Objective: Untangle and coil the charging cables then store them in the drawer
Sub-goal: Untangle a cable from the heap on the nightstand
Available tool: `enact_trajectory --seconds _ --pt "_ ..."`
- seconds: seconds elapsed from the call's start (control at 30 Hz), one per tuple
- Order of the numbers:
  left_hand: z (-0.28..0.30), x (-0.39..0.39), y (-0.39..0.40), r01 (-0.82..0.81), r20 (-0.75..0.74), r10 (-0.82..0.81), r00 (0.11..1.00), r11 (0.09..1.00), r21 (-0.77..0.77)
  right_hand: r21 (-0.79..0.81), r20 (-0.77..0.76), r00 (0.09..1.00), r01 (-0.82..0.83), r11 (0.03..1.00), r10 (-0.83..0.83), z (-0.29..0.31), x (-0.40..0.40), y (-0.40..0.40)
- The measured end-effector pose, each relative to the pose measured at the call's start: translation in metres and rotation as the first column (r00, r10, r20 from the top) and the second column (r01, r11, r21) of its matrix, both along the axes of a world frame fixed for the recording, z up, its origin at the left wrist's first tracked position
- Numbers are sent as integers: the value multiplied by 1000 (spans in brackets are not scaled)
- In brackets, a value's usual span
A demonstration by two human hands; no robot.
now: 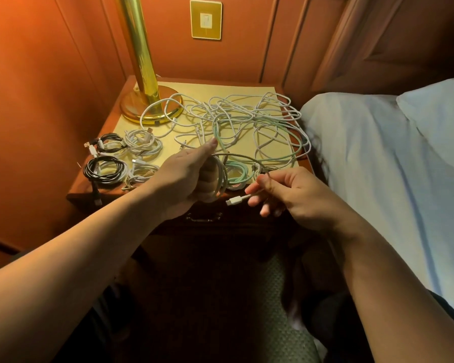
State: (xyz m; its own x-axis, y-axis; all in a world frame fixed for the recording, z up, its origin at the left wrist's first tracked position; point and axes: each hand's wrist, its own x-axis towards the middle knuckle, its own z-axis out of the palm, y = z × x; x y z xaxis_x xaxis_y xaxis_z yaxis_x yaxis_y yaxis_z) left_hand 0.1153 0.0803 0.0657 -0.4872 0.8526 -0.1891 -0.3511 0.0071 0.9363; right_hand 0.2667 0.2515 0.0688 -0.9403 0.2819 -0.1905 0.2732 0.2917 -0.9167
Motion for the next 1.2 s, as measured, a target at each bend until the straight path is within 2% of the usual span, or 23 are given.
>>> enact_trajectory --seconds 0.1,0.17,0.33,0.53,0.67,0.87,1.07,1.13,1.2 --pt "1 5 4 -30 120 31 992 999 -12 -263 -52 999 -13 965 0 3 2 1" --pt "1 8 6 -37 183 38 982 999 -13 -365 -80 997 -20 931 -11 3 2 3" --pt "-1 7 7 -1 314 -8 949 1000 28 -191 -110 992 37 981 -59 -2 2 4" --pt "3 12 9 -26 354 25 935 1000 -4 -262 -138 990 -5 965 -32 -1 -1 -4" --pt "3 13 6 -17 321 22 947 1000 -18 -287 -137 991 -35 957 -5 -8 -7 -17" --pt "1 14 6 -57 181 71 981 995 -82 -285 -94 994 -74 956 48 -10 -11 -25" --pt "1 14 4 -101 32 106 994 987 -127 -478 -14 994 -99 873 104 -9 -17 -35" --pt "1 16 2 -119 -24 116 993 980 -157 -505 45 984 -128 853 174 -10 -16 -39" --pt "-1 19 2 -147 -50 141 989 977 -158 -504 79 982 -109 857 171 -12 -15 -47"
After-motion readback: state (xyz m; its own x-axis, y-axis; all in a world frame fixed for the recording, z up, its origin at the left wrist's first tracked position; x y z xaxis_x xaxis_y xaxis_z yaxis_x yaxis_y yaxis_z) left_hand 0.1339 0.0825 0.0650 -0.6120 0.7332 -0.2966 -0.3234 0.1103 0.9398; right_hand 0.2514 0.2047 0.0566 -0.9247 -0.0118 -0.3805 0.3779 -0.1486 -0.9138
